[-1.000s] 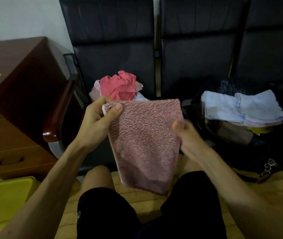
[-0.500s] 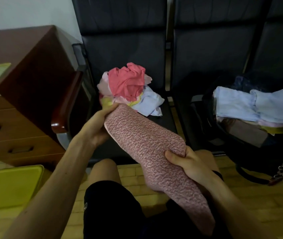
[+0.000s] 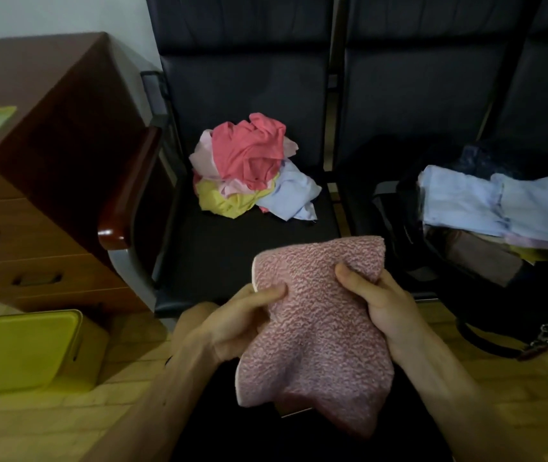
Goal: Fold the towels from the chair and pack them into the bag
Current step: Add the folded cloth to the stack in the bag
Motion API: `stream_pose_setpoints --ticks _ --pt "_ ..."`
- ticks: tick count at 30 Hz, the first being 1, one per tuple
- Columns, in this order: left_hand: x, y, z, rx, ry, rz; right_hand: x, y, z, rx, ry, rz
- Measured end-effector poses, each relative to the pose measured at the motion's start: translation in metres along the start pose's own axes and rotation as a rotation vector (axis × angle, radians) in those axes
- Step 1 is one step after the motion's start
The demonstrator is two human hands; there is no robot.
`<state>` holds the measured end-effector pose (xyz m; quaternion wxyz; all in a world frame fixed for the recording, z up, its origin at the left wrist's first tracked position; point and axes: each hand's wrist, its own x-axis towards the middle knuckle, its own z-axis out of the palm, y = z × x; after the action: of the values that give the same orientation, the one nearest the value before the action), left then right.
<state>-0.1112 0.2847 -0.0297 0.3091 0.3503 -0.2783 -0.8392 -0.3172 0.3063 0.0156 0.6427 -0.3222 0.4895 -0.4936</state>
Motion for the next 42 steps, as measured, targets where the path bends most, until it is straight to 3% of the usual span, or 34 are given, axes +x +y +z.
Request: stream_pose_setpoints --ticks 5,13,20,27,30,34,39,42 --pt "-0.002 0.02 -0.013 0.234 0.312 -0.058 0.016 0.008 -0.02 -0.314 0.067 0.01" --pt "0.005 0.034 -0.006 0.404 0.526 0.196 0.028 0.002 -0.019 -0.43 0.025 -0.016" --pt "-0.003 0.062 -0.007 0.477 0.478 0.371 0.031 -0.023 -0.013 -0.495 -0.173 -0.079" --pt "-0.011 0.088 0.0 0.465 0.474 0.454 0.026 -0.064 0.01 -0.494 -0.007 -0.316" --pt "-0.009 0.086 0.002 0.392 0.521 0.414 0.02 -0.076 0.02 -0.57 -0.09 -0.431" --pt "-0.011 0.084 -0.001 0.337 0.555 0.421 0.02 -0.085 0.022 -0.757 -0.195 -0.416" --pt "-0.026 0.098 -0.016 0.539 0.324 0.425 0.02 -0.092 0.013 -0.884 -0.202 -0.375" --pt "-0.027 0.1 -0.016 0.742 0.335 0.452 0.019 -0.093 0.009 -0.92 -0.167 -0.412"
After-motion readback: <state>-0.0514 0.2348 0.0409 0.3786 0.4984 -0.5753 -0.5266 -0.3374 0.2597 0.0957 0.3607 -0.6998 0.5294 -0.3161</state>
